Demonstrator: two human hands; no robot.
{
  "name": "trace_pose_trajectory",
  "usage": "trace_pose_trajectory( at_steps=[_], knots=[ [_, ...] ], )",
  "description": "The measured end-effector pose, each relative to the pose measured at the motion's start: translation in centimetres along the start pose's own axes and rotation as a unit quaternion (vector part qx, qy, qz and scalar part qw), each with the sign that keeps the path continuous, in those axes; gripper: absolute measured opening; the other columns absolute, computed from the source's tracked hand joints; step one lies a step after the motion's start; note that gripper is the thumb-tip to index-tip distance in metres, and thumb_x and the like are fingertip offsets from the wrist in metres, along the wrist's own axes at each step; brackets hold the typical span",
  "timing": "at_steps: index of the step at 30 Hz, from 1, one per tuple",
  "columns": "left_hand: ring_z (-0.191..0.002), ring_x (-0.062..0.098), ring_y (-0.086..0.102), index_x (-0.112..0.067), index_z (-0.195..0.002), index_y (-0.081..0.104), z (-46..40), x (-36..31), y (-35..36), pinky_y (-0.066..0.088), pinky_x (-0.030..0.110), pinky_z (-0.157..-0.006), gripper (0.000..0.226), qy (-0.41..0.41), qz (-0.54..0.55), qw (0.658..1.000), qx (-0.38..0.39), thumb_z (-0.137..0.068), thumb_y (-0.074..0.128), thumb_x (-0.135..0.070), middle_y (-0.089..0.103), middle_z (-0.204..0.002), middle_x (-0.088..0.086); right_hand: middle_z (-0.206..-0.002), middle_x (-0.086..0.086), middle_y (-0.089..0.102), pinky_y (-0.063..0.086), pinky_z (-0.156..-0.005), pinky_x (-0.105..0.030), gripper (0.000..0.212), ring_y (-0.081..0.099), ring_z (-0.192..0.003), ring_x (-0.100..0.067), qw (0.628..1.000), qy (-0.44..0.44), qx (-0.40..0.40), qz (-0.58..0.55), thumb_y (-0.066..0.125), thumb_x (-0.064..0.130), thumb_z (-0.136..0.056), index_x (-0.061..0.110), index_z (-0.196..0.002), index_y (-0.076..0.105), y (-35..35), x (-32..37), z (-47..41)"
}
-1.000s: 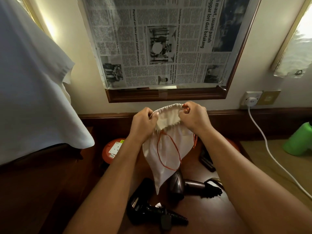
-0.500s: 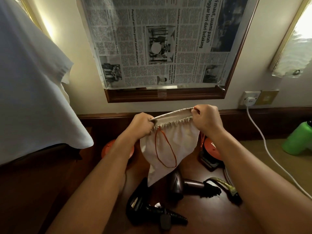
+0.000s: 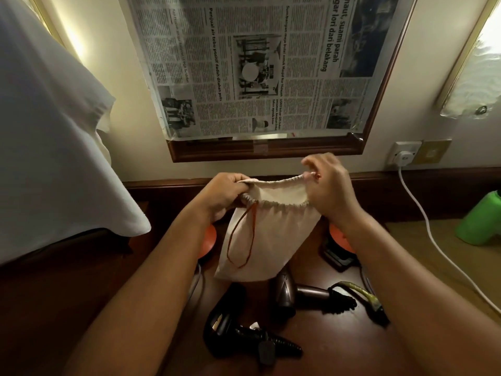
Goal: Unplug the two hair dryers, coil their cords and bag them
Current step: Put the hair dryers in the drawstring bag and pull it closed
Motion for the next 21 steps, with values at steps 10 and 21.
trace_pose_trajectory(
  at_steps=[10, 21],
  knots=[
    [-0.064, 0.019, 0.063, 0.004, -0.090, 0.065, 0.1, 0.6, -0.8, 0.059, 0.032, -0.061, 0.013, 0.015, -0.026, 0.995, -0.092, -0.093, 0.058, -0.007, 0.064, -0.073, 0.013, -0.083, -0.001, 0.069, 0.054, -0.070, -0.031, 0.013, 0.065, -0.077, -0.013, 0.969, 0.051, 0.163, -0.180, 0.061, 0.017, -0.092, 0.009, -0.093, 0.072, 6.8, 3.1, 4.8],
    [-0.086, 0.023, 0.061, -0.017, -0.084, 0.066, -1.0, 2.9, -8.6, 0.053, 0.036, -0.070, 0.016, 0.042, -0.171, 0.945, -0.276, -0.088, 0.056, -0.006, 0.065, -0.087, 0.005, -0.079, 0.005, 0.068, 0.048, -0.064, -0.014, 0.011, 0.063, -0.076, -0.006, 0.965, 0.059, 0.194, -0.165, 0.062, 0.014, -0.091, 0.015, -0.086, 0.072, 6.4, 2.0, 5.2]
  ],
)
Point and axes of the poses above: each hand's wrist, its own z-axis away from the middle knuckle, its own y-axis out of the palm, x = y × z, the point moved 4 cm from there along -z, towards the middle knuckle
